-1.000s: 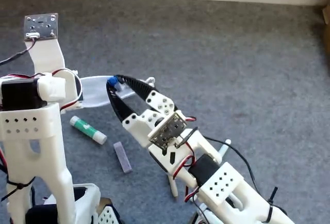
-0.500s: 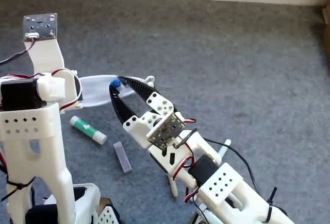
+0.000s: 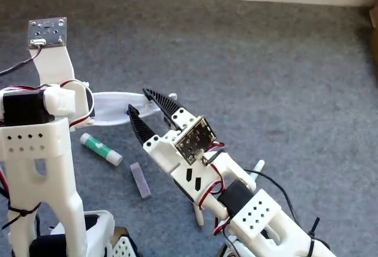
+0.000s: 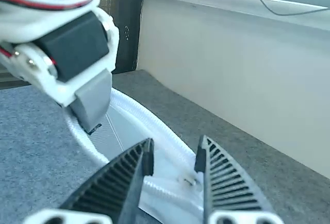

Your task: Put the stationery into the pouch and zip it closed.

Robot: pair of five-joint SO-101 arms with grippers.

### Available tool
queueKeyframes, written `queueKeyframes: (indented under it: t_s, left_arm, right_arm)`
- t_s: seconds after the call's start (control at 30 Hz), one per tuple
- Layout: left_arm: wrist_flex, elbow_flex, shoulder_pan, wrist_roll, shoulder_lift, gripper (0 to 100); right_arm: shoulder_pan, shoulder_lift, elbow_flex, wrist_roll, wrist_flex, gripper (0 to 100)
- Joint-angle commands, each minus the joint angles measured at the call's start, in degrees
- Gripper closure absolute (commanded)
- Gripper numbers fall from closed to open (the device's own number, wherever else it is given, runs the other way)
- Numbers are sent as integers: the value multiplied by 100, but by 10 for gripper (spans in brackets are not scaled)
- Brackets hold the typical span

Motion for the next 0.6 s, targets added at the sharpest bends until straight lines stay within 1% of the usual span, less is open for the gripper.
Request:
queueKeyframes:
  t_s: [0.0,0.13,0.3,0.37,0.57]
  left_arm:
    - [0,-48,-48,26,-198,995]
    - [0,-48,-48,26,-198,995]
    - [0,-48,-48,26,-198,995]
    - [0,-48,-145,26,-198,995]
    - [0,-48,-374,26,-198,995]
  right_arm:
    - [31,-57,-400,-53,365,865]
    - [382,-57,-1200,-88,1358,865]
    - [1015,-57,-2167,-88,2844,867]
    - [1218,-57,-2431,-88,3363,868]
    - [1895,-57,-2651,-88,4356,868]
